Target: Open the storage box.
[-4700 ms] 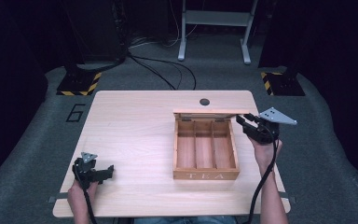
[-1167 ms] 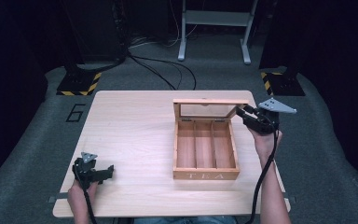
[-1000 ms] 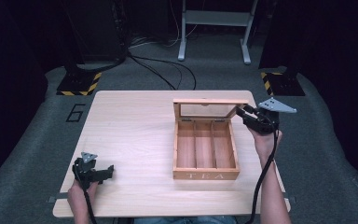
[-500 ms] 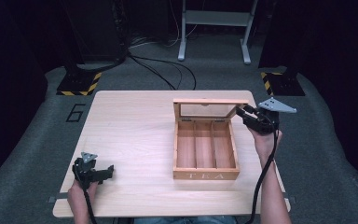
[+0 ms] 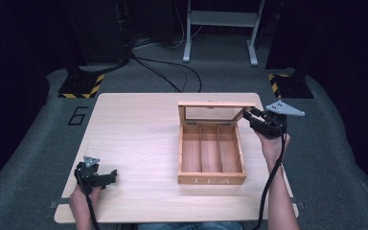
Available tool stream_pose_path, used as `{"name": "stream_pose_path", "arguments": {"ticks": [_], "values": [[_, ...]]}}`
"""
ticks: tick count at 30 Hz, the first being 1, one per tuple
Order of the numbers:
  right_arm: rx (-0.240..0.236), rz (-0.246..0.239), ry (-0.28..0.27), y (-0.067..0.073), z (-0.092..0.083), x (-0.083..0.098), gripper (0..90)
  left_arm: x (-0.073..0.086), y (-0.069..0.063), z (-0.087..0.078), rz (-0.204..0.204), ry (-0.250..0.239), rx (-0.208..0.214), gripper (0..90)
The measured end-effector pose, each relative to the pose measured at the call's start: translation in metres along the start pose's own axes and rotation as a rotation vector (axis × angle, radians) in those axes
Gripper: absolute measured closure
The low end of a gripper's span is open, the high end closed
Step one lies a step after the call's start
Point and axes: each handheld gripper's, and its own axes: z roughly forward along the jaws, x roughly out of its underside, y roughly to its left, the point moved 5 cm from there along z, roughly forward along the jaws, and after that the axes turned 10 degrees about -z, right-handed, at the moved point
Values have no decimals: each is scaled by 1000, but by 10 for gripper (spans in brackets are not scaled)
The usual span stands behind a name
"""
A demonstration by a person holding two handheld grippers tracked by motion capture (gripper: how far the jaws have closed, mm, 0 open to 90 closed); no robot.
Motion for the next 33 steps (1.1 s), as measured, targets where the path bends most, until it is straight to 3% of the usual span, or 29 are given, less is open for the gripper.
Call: {"name": "stream_pose_path", "arguments": {"ticks": [33], "values": [[-3, 3, -5, 2, -2, 2, 627, 0, 0, 0, 0, 0, 0, 5]]}}
